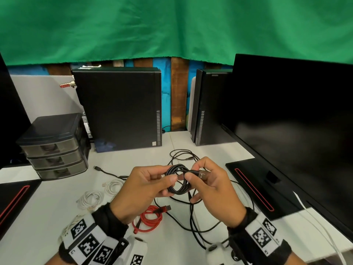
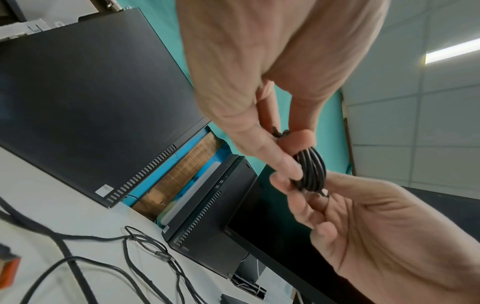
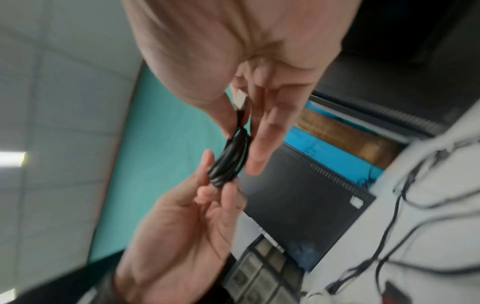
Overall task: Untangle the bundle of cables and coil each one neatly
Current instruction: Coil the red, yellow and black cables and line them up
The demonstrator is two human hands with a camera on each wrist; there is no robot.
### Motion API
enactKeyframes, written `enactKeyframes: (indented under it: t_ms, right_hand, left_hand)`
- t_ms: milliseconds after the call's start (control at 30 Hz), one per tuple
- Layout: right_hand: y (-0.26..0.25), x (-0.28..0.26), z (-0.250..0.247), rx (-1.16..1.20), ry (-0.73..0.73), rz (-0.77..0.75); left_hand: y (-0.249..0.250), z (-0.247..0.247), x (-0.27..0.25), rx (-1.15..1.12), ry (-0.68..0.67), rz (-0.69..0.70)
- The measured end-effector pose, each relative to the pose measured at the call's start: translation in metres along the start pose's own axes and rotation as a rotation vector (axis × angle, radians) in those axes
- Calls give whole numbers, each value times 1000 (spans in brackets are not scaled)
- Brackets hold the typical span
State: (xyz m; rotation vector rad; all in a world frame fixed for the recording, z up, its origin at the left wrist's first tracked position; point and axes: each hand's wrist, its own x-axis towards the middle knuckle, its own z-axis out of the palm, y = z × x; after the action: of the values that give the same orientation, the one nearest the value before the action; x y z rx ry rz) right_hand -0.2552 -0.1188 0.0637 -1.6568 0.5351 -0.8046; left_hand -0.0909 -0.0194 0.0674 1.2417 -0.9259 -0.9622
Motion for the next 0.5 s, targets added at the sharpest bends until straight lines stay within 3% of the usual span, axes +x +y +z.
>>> enactKeyframes:
  t_ms: [100, 300, 500]
  right_hand:
    - [1, 3, -3, 52, -22, 53]
    - [13, 5, -3, -71, 46, -7]
    - [17, 7, -2, 13, 4, 26]
  left_hand:
    - [-1, -4, 3, 35, -20, -27]
    - [-6, -12, 8, 182, -26, -55]
    - [-11, -18, 12, 209, -61, -87]
